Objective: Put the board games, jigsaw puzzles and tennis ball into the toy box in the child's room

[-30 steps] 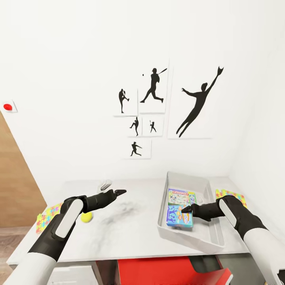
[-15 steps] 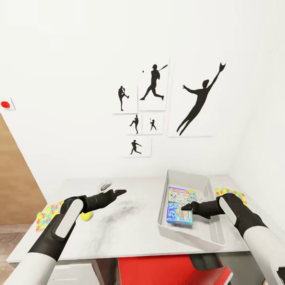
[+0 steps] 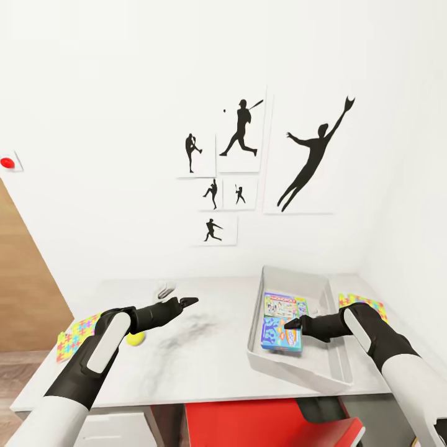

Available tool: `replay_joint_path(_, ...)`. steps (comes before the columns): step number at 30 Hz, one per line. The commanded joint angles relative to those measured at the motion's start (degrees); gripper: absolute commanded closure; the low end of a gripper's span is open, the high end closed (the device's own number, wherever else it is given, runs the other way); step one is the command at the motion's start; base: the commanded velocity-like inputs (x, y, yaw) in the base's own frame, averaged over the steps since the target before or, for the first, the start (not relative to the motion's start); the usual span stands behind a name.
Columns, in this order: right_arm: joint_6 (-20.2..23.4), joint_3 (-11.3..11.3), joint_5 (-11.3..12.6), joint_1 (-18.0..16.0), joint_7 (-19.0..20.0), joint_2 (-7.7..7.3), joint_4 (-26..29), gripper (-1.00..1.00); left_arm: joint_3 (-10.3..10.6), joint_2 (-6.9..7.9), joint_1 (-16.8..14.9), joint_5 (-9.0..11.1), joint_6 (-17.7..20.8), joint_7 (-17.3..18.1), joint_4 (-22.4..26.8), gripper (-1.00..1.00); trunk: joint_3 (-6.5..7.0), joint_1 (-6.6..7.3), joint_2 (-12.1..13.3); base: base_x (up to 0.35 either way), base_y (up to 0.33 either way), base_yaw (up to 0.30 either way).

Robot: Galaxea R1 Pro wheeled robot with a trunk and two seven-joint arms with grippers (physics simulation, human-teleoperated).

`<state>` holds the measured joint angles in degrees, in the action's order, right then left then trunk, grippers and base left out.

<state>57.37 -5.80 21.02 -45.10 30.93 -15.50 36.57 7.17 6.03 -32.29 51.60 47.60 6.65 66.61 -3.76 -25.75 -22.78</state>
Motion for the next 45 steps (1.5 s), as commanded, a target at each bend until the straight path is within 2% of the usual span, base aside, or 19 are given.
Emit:
replay_joint_path(1,0.1,-0.2,-0.1,-0.1,0.4,-0.06,0.0,1.00,0.0,0.03,-0.1,-0.3,0.1,0.3,0.0,-1.00,-0.19,-0.04,-0.1,0.000,0.000,0.000)
replay_joint_path(27,0.1,-0.2,-0.1,-0.1,0.4,-0.06,0.8,1.00,0.0,0.03,-0.1,-0.3,0.1,0.3,0.0,-1.00,-2.30,-0.04,-0.1,0.000,0.000,0.000)
replay_joint_path(45,0.1,-0.2,-0.1,-0.1,0.4,-0.06,0.9,1.00,0.0,0.03,-0.1,-0.3,0.1,0.3,0.0,-1.00,-2.61,-0.04,-0.1,0.000,0.000,0.000)
